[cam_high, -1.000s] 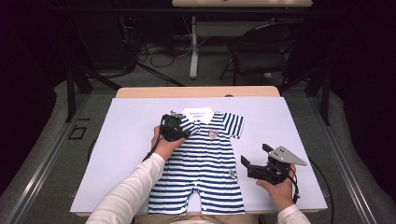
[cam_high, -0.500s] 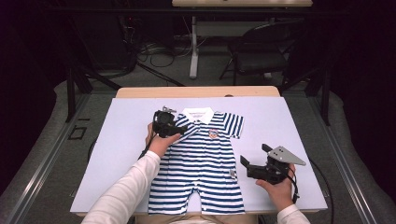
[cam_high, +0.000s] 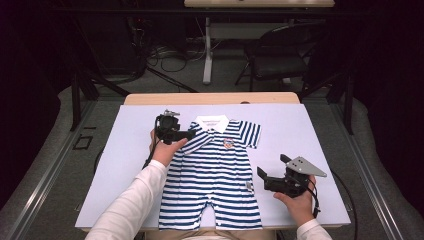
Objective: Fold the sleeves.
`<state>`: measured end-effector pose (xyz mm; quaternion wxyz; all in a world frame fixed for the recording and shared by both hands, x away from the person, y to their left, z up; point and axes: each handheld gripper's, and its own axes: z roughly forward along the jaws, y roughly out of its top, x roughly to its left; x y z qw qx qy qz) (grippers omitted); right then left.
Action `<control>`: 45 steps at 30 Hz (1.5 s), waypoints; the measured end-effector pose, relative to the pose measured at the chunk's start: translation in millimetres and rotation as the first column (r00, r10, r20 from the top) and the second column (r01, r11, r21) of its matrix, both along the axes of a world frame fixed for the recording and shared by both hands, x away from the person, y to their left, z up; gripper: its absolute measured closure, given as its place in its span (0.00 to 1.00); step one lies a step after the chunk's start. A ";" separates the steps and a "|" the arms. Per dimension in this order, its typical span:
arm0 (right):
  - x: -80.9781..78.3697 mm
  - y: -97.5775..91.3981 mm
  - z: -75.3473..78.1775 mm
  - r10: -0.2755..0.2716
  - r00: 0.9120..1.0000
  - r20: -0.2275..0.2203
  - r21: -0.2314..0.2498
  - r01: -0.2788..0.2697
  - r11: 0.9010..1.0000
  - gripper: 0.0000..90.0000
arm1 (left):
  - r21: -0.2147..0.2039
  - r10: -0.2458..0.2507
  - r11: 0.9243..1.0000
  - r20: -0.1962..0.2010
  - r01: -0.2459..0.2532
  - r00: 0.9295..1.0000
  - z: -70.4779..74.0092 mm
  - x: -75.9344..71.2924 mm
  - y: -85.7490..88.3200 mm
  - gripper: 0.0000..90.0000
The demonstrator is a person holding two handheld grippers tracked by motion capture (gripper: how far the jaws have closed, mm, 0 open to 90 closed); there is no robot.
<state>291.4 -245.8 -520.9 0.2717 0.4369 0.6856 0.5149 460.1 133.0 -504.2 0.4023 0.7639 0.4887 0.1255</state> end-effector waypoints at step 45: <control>57.9 21.7 21.2 -0.003 0.982 -0.187 -0.079 -0.012 0.997 0.01 | -0.109 -0.003 0.994 0.058 0.010 0.998 11.8 -22.4 55.5 0.05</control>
